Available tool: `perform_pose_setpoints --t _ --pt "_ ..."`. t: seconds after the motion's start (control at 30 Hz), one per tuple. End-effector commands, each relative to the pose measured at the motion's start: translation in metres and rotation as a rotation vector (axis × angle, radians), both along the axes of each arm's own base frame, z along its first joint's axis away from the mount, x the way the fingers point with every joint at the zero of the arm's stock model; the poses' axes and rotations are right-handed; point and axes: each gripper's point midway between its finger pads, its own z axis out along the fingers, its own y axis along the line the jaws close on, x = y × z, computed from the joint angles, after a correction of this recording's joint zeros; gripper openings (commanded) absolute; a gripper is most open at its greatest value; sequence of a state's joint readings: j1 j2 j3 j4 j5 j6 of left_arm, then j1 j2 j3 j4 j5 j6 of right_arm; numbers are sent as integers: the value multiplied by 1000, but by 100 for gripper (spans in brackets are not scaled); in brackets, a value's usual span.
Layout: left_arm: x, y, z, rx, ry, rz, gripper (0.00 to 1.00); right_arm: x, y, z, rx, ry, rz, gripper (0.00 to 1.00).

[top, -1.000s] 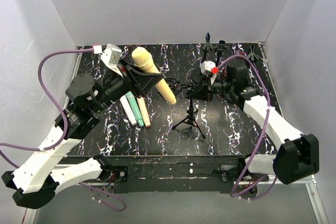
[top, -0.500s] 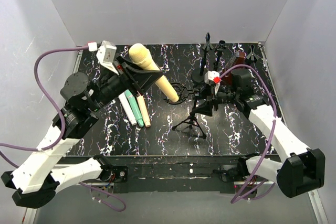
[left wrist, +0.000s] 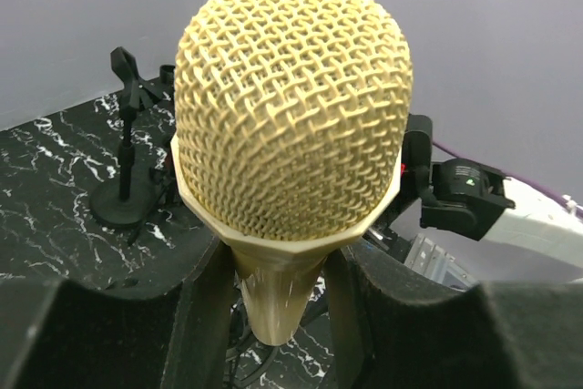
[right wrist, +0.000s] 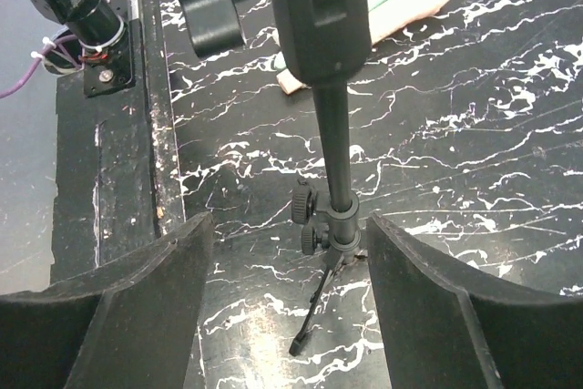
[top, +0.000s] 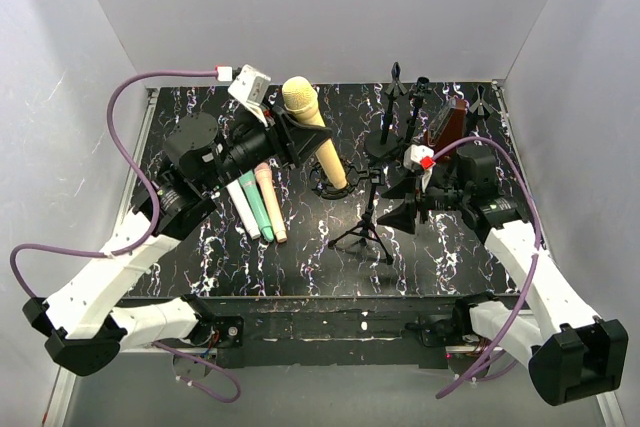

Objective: Attach the microphones to the stand

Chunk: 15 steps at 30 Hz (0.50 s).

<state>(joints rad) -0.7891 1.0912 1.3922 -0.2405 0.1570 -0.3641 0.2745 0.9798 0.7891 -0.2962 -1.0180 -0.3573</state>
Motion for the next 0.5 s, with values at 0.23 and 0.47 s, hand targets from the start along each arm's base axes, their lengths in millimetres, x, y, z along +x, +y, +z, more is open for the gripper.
perform_pose_setpoints --t 0.23,0.47 --pt "10 11 25 9 -84 78 0 -16 -12 -18 -8 40 -37 76" --pt "29 7 -3 101 -63 123 0 -11 -21 -25 -13 66 -111 78"
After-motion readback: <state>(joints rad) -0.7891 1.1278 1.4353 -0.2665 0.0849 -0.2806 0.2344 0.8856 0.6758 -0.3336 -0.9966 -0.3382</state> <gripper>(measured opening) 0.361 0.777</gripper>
